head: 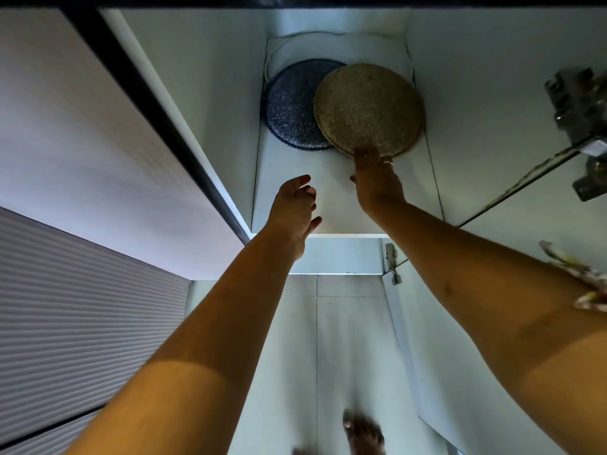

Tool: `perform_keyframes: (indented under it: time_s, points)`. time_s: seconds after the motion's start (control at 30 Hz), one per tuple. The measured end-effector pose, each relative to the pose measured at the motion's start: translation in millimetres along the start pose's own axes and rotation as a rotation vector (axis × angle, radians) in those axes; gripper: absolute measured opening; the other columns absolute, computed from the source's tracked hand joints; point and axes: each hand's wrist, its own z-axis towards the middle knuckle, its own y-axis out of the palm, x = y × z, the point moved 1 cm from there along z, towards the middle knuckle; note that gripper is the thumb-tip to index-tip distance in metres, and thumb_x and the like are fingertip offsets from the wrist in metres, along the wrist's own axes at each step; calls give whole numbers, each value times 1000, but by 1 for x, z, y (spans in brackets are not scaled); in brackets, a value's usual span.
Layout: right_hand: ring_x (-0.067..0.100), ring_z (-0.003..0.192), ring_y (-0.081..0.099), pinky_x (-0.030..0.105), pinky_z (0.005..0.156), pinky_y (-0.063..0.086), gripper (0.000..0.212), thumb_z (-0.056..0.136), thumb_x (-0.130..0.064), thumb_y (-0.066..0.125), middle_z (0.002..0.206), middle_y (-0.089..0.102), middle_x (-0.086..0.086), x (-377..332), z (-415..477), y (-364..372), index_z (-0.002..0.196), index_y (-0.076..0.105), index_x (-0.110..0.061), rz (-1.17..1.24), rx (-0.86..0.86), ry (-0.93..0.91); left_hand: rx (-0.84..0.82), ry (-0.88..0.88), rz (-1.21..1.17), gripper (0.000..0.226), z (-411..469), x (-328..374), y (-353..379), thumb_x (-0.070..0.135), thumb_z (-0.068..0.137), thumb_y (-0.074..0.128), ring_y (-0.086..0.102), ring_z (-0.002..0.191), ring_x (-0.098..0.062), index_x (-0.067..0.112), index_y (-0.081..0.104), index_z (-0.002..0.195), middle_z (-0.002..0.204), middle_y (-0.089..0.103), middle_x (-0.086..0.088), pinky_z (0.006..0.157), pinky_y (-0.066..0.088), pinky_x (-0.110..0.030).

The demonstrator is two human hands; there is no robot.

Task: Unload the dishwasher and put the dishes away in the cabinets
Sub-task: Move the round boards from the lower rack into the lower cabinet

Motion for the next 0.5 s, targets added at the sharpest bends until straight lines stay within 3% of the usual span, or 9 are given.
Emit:
perform_keyframes:
  time_s: [0.2,0.33,0.5]
  points:
    - [37,137,28,49,97,42,69,96,-33,49,154,20,13,4,18,-16,152,11,-19,-118,-150,51,-12,-33,60,37,0,-5,-3,3,101,35,47,127,-20,16,43,135,135,50,-5,89,46,-29]
    - [38,139,24,50,99,41,75,96,-40,47,157,12,13,5,22,-27,152,1,-20,-159,-237,81,35,-46,4,34,-7,-5,2,4,101,33,45,128,-24,15,45,131,136,48,-8,101,43,-37]
    - [36,140,25,47,93,44,75,98,-33,44,160,-2,7,3,3,-24,152,-7,-21,-131,-220,76,50,-44,13,36,-10,-14,4,3,100,33,48,120,-20,16,44,133,133,50,-6,99,44,-36]
